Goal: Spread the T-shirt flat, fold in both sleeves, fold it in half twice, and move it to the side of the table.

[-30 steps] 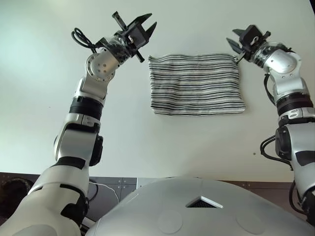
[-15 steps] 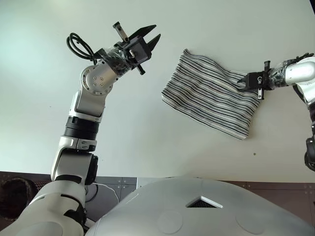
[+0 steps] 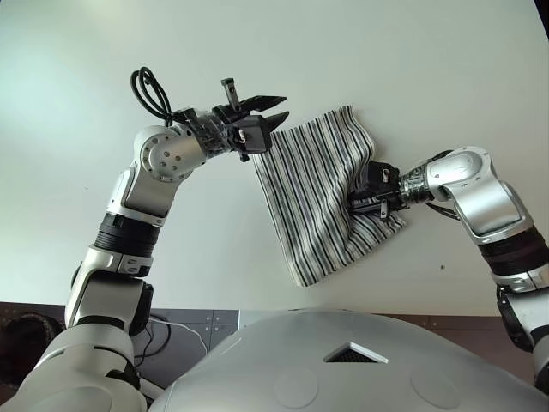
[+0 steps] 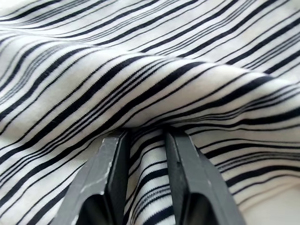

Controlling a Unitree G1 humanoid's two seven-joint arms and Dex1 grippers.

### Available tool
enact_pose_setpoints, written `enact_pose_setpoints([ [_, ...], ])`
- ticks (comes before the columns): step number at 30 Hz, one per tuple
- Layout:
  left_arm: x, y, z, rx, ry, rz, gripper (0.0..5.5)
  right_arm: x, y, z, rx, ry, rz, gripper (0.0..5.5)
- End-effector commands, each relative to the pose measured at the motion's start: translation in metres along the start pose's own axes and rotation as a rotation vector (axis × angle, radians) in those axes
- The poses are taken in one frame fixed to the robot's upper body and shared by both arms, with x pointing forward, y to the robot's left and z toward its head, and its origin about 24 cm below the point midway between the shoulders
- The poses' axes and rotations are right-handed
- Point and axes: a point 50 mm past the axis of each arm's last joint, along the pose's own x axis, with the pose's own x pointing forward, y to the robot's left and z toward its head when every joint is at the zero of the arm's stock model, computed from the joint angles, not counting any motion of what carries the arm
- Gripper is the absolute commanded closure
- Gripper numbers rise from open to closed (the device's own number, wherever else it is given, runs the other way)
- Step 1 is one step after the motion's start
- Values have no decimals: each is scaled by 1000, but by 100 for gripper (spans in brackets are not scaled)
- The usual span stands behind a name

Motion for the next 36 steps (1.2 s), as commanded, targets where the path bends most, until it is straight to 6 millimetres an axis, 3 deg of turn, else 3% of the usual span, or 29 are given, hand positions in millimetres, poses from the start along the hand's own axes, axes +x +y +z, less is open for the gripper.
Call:
enact_pose_setpoints([
  [1,-6,-15,6,26,-2,-110,451,-18,10,-11,11,68,-36,426],
  [4,-12,-49,11,-36,22,-193,451,-44,11,-15,31,83,-97,426],
  [6,-16,-76,11,-75,63,-250,451,-51,13,-6,28,44,-117,426],
  [8,-16,-87,4,-90,116,-256,451,-58,19,6,36,-36,-132,426],
  [16,0,-69,-35,50,182,-271,451,-92,33,9,61,-148,-243,426],
  [20,-3,-62,-40,54,137,-270,451,-99,33,3,-99,-120,-411,426],
  [22,-11,-44,-32,62,65,-185,451,-101,44,-7,-240,-78,-500,426],
  [25,-35,-3,-2,108,-84,12,448,-101,72,-33,-451,-10,-541,382],
  [27,-61,4,20,153,-150,45,448,-101,94,-53,-539,29,-517,341],
  [28,-74,-5,27,169,-164,17,448,-100,104,-62,-566,46,-504,341],
  [33,-137,-93,36,207,-185,-308,378,-90,132,-97,-627,107,-465,337],
  [36,-155,-122,41,214,-222,-388,378,-87,133,-105,-657,109,-480,337],
])
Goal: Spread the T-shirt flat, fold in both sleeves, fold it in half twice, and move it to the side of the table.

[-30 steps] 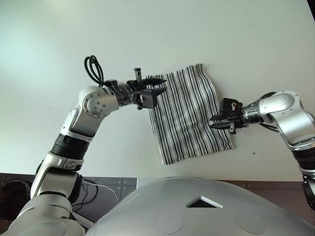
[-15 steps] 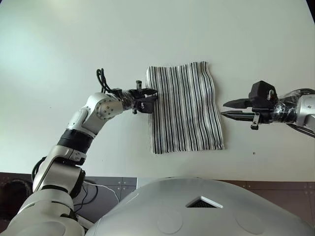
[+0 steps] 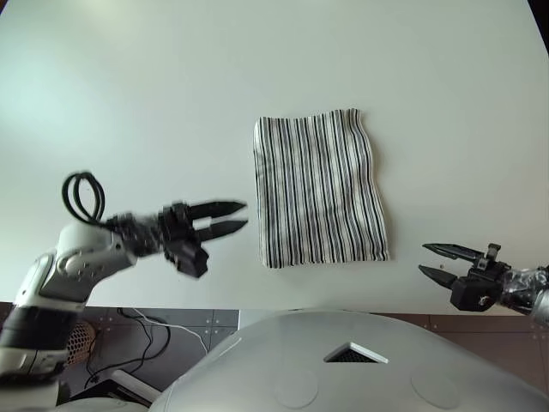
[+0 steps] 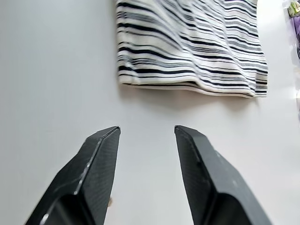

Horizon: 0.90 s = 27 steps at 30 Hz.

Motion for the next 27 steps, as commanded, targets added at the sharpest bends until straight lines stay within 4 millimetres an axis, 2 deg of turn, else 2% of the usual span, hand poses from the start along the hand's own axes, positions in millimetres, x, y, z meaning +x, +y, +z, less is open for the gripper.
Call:
enact_pose_setpoints([
  [1,-8,-25,10,43,-29,-79,378,0,1,-6,-60,2,-27,337],
  [2,-6,-28,11,50,-34,-78,378,1,-1,-7,-72,-1,-32,337],
  [6,13,-29,0,117,-6,-34,320,10,-21,-10,-131,-32,-79,337],
  [8,21,-31,-1,139,-11,-39,305,15,-23,-9,-146,-53,-75,337],
  [15,36,-34,-15,193,18,-32,305,29,-23,-5,-173,-103,-50,337],
  [22,52,-38,-12,218,-26,-33,305,37,-28,-6,-179,-122,-58,337],
  [26,58,-37,-19,218,-11,-55,305,40,-27,-6,-179,-125,-62,337],
  [27,59,-37,-21,214,-5,-60,323,41,-27,-5,-180,-129,-62,337],
])
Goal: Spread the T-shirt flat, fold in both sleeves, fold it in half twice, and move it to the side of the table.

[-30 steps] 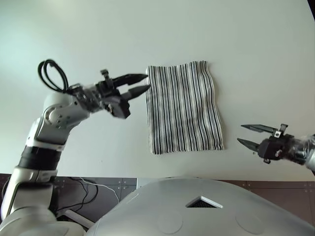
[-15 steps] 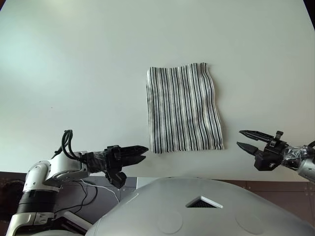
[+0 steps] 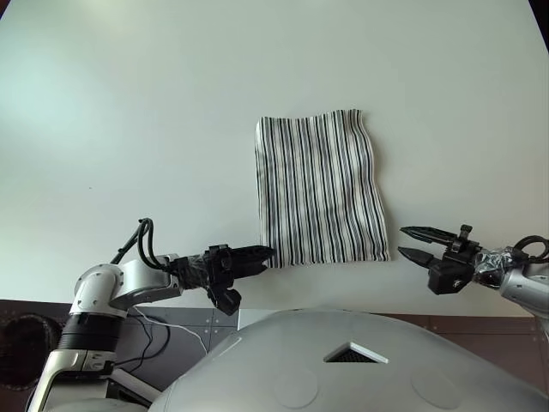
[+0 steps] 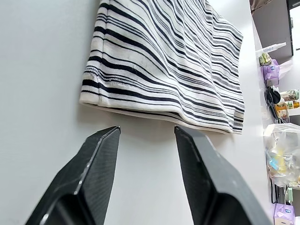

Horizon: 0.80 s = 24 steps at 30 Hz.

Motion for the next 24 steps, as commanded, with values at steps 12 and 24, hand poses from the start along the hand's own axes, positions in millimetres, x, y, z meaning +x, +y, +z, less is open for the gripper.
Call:
enact_pose_setpoints([
  [12,2,-11,-5,-40,-7,-133,484,-4,11,-6,-163,-35,76,289],
  [24,3,-14,-18,-30,-42,-172,534,31,37,-16,-385,-82,152,248],
])
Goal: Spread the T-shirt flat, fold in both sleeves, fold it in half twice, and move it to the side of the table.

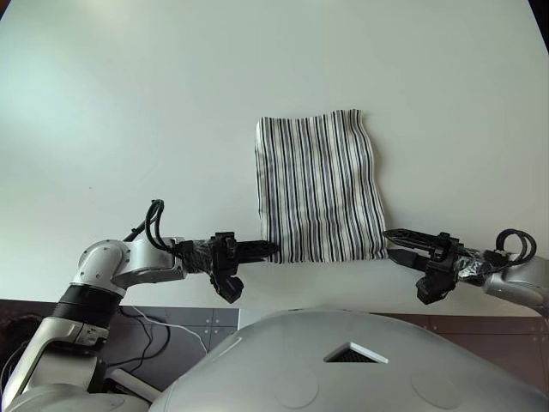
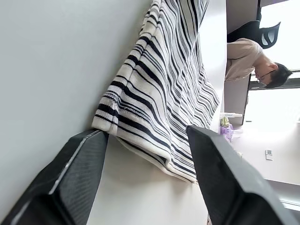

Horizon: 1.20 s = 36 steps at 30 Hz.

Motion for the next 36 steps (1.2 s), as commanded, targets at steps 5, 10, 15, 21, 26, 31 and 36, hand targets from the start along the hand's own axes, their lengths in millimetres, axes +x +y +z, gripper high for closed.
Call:
enact_pose_setpoints([
  [5,-5,-18,-4,-27,24,-161,534,9,46,-2,-23,20,201,248],
  [10,-6,-14,-6,-21,23,-158,536,-10,61,-27,-130,105,242,248],
  [15,-6,-10,-9,-8,11,-165,536,0,64,-33,-217,65,229,248],
  [21,-6,-7,-11,2,-2,-171,536,21,64,-14,-235,-86,170,248],
  [26,-7,-5,-11,2,-6,-170,536,25,62,-2,-215,-135,133,248],
  [31,-7,-5,-10,-2,-4,-168,536,18,70,15,-181,-188,123,248],
  [36,-7,-6,-11,-5,-1,-166,536,16,69,19,-165,-193,94,248],
])
